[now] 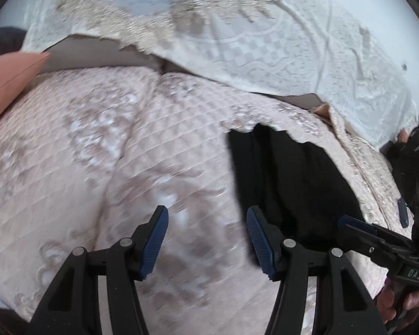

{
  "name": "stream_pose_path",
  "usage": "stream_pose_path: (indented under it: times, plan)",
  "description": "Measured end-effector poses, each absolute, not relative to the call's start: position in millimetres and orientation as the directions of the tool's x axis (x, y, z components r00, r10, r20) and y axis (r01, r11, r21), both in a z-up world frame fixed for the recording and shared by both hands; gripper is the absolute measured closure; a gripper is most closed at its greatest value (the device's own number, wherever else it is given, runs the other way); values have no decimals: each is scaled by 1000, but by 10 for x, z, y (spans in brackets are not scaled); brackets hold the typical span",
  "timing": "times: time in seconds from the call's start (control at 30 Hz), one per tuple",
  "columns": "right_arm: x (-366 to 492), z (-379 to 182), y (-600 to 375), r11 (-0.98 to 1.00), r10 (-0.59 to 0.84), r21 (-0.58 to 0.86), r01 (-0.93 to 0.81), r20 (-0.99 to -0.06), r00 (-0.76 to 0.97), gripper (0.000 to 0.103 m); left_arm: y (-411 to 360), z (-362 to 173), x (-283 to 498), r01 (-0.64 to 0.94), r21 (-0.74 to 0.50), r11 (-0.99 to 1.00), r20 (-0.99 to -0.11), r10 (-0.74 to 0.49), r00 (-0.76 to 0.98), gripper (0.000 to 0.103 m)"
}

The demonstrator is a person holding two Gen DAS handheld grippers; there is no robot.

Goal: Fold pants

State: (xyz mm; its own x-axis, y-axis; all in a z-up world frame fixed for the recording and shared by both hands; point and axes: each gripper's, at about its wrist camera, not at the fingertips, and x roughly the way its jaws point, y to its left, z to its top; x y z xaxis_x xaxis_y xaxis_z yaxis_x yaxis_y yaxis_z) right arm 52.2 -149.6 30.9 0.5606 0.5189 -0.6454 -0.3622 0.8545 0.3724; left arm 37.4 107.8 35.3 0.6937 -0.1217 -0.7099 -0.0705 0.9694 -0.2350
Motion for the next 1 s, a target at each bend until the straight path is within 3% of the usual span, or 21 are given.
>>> stream_pose_path:
  times: [0.03,0.17,0.3,0.47,0.57,0.73,1.0]
  plan:
    - [500,325,-1582,864,503,373,-338,-639,582,52,1016,375,411,-52,-237,970,-705,-135,696,42]
    - [494,340,-1878,942,330,273,-193,-664,671,87,691,455,529,43,-242,969,-685,-202,700,42]
    - [569,184,-2010,964,258,239,-121,-709,656,95,398,435,578,138,-256,957,-671,-279,687,49]
    - [558,131,-1978,961,275,236,-146,-723,634,94,297,112,620,142,-282,949,-741,-310,596,55]
    - [554,184,-2068,950,308,268,-160,-716,626,94,311,129,554,150,-284,947,-732,-315,604,56]
    - [692,282,-2164,972,228,203,-117,-705,672,92,252,278,637,160,-240,958,-728,-286,623,56]
    - [1006,303,-2169,985,171,145,-96,-704,689,92,123,378,1260,160,-174,972,-721,-237,651,56]
